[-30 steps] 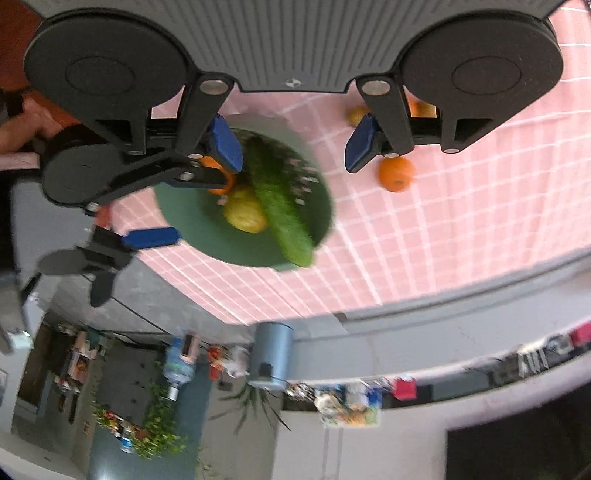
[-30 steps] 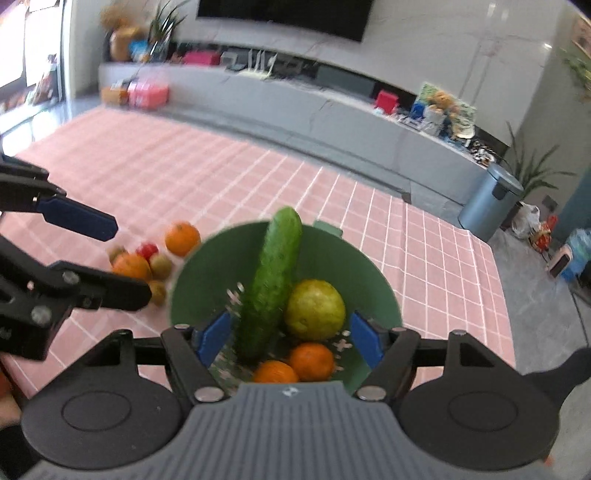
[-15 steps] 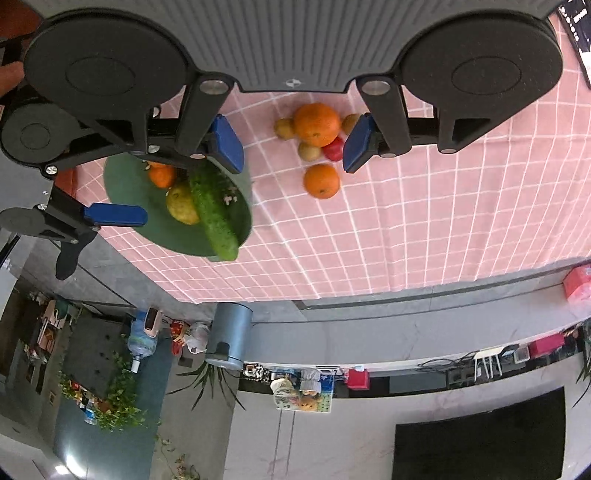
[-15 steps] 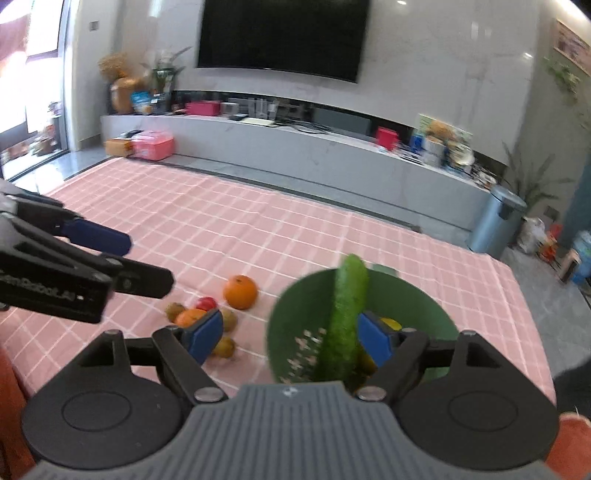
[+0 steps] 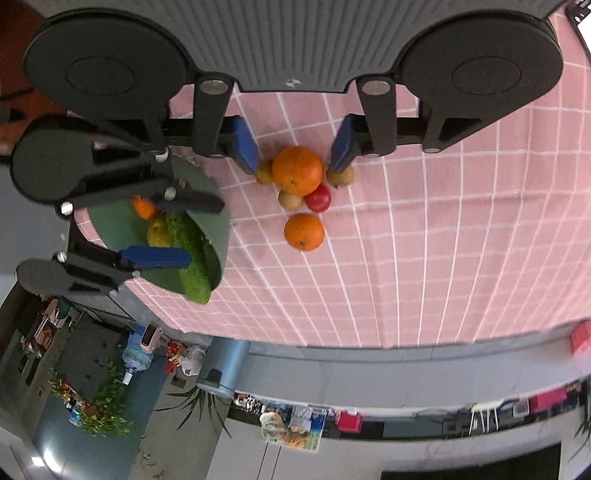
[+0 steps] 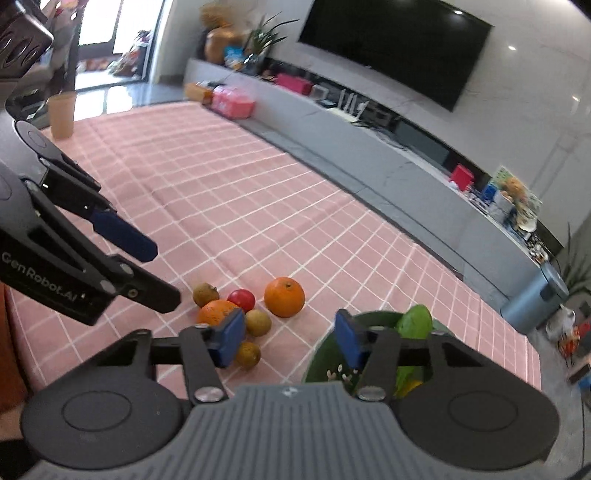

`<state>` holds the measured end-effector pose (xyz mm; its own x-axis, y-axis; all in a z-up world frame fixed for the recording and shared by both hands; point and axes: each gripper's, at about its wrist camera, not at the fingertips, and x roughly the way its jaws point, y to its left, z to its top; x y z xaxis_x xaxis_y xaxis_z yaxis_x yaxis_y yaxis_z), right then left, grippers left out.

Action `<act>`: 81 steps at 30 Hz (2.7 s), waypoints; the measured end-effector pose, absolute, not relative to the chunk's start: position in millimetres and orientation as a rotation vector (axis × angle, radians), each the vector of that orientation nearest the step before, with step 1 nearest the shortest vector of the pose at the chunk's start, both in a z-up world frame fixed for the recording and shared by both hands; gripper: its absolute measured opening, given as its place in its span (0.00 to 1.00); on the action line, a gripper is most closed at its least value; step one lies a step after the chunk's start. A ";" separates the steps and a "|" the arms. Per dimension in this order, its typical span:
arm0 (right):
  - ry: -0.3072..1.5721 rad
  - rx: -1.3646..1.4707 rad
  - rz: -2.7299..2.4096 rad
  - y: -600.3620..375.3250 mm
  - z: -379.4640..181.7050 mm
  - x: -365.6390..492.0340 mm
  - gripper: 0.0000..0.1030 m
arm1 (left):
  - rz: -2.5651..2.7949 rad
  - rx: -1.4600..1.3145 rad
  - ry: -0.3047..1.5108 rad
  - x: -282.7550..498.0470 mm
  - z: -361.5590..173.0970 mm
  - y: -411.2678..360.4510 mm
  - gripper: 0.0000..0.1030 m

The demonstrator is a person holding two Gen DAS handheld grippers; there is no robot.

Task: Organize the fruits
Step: 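Lift both tools out of the colander toward the remaining fruit, then grasp an orange with the left tool while the right tool grasps another orange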

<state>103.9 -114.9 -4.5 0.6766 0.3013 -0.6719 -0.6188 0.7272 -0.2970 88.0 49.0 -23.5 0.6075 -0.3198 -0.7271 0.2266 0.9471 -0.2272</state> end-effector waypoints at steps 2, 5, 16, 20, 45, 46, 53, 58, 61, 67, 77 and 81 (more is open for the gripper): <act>0.654 -0.562 0.570 -112.6 -6.0 113.3 0.43 | -0.320 -0.139 0.879 89.6 -30.2 53.8 0.37; 0.677 -0.589 0.605 -107.9 -8.8 121.9 0.42 | -0.331 -0.150 0.900 90.5 -39.2 58.4 0.35; 0.724 -0.686 0.678 -81.0 -25.1 145.9 0.39 | -0.335 -0.225 0.926 107.3 -58.3 65.5 0.40; 0.771 -0.677 0.657 -78.1 -29.4 161.0 0.40 | -0.339 -0.212 0.896 110.4 -59.9 53.5 0.66; 0.772 -0.658 0.651 -89.8 -35.4 169.1 0.41 | -0.267 -0.157 0.974 131.2 -78.4 21.6 0.47; 0.776 -0.648 0.644 -90.4 -36.0 169.4 0.41 | -0.266 -0.168 0.972 130.4 -78.6 22.8 0.46; 0.797 -0.561 0.618 -95.1 -32.9 173.0 0.42 | -0.271 -0.228 0.927 118.1 -62.7 37.8 0.45; 0.812 -0.493 0.611 -92.7 -30.0 182.2 0.41 | -0.231 -0.261 0.890 108.4 -49.3 56.8 0.45; 0.831 -0.479 0.618 -85.4 -33.8 189.4 0.40 | -0.197 -0.288 0.866 108.3 -46.9 70.7 0.44; 0.900 -0.418 0.595 -72.0 -46.4 212.8 0.36 | -0.155 -0.335 0.853 115.9 -49.4 86.7 0.42; 0.966 -0.394 0.543 -68.2 -66.0 229.4 0.39 | -0.167 -0.313 0.926 118.2 -62.0 88.6 0.38; 0.970 -0.390 0.533 -67.5 -69.6 234.3 0.38 | -0.166 -0.302 0.935 116.3 -63.4 88.0 0.38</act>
